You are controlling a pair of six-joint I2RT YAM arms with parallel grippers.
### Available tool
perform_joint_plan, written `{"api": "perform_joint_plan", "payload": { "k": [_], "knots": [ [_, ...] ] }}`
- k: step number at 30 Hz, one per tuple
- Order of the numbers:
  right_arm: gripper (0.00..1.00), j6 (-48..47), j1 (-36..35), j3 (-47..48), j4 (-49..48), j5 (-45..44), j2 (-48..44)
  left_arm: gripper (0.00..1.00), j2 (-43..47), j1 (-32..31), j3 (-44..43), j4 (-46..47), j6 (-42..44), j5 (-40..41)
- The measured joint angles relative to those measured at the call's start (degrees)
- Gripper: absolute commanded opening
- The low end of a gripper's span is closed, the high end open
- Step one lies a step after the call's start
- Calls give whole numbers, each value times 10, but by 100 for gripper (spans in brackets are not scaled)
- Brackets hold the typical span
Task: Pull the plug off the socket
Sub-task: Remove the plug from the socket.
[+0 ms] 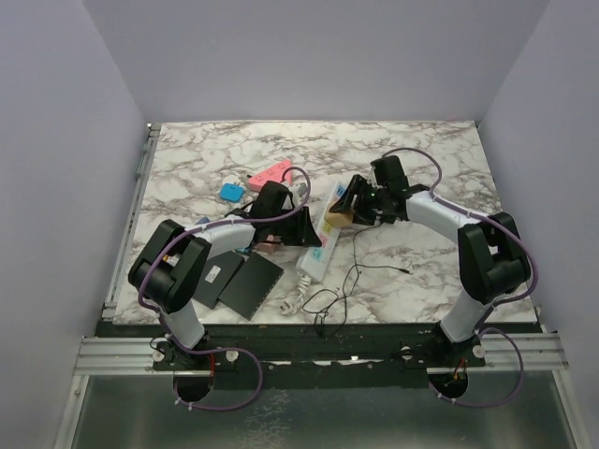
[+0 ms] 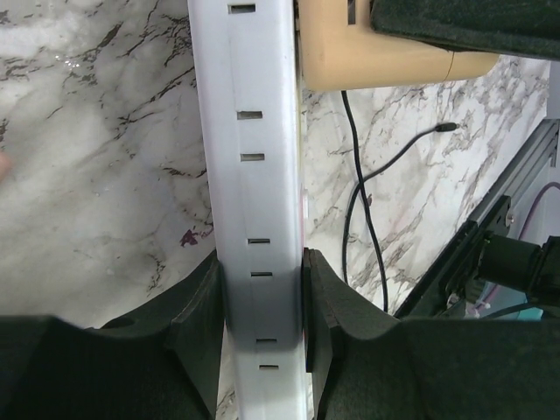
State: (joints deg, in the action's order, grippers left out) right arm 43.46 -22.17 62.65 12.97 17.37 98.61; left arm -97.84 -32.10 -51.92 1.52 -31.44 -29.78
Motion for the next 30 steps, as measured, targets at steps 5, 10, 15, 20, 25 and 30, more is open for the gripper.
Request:
{"api": "perform_joint_plan", "payload": {
  "k": [5,10,15,20,25,30],
  "knots": [
    [0,-13,29,9,20,48,12,0,-3,-14,-7,4,0,15],
    [0,-21,40,22,33,77,25,0,-3,-18,-10,2,2,22],
    [0,-32,42,42,58,79,34,0,-3,-19,-11,-2,4,23],
    [0,-38,42,48,72,70,33,0,-3,-22,-14,-2,5,26],
    [0,-24,32,15,52,33,2,0,-7,-25,-18,-3,9,23],
    [0,7,3,-38,16,-31,-45,0,-7,-29,-18,-12,10,13]
  ]
}}
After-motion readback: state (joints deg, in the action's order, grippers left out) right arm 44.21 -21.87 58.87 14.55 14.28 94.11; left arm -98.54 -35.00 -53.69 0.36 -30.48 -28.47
